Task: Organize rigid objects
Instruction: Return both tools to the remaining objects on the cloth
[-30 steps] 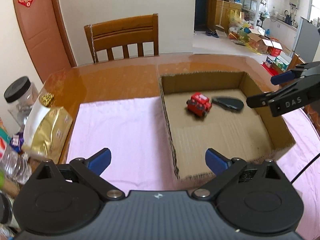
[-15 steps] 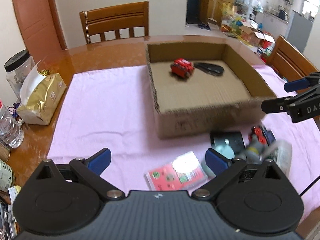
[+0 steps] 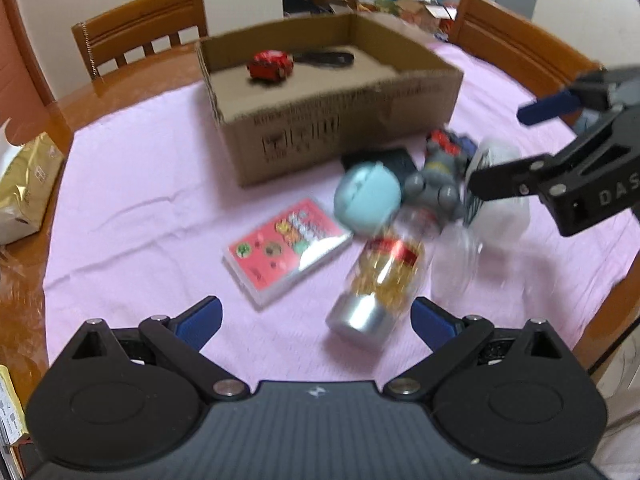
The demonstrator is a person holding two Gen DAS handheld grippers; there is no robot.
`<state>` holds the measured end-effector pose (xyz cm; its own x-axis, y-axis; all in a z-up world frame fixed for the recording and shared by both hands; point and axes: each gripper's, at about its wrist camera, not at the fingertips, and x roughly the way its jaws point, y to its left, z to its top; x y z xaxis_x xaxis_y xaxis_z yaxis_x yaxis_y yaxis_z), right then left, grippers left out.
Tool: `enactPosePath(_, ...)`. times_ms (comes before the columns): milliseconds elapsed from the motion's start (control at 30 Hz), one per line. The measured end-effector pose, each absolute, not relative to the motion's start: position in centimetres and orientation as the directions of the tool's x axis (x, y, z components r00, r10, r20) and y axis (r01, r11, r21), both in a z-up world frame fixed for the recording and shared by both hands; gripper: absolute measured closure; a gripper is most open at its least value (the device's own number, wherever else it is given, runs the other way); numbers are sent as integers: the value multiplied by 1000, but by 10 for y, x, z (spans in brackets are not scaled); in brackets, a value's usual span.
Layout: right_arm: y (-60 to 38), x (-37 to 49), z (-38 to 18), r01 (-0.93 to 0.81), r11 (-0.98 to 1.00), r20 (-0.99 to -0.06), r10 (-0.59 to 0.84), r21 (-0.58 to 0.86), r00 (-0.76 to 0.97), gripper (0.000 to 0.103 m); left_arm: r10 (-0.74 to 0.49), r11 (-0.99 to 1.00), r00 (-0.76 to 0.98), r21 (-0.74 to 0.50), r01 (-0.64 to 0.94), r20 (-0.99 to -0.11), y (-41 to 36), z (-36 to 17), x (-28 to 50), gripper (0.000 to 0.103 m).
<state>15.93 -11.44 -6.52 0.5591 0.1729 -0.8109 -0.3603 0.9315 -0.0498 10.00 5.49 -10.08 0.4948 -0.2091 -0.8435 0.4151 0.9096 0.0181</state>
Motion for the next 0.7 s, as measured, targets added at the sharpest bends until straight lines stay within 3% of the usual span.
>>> enactPosePath(333, -68, 147, -87, -361, 916, -815, 69, -177, 576, 0, -115, 953, 499, 47, 300, -859, 94, -119, 112, 3)
enactPosePath(500, -61, 134, -98, -331, 897, -787, -30, -293, 616, 0, -137, 966, 497, -3, 260, -857, 105, -121, 122, 3)
enactPosePath(700, -67, 120, -102, -286, 908, -795, -77, -305, 602, 0, -135, 963, 503, 6, 269, -854, 106, -117, 123, 3)
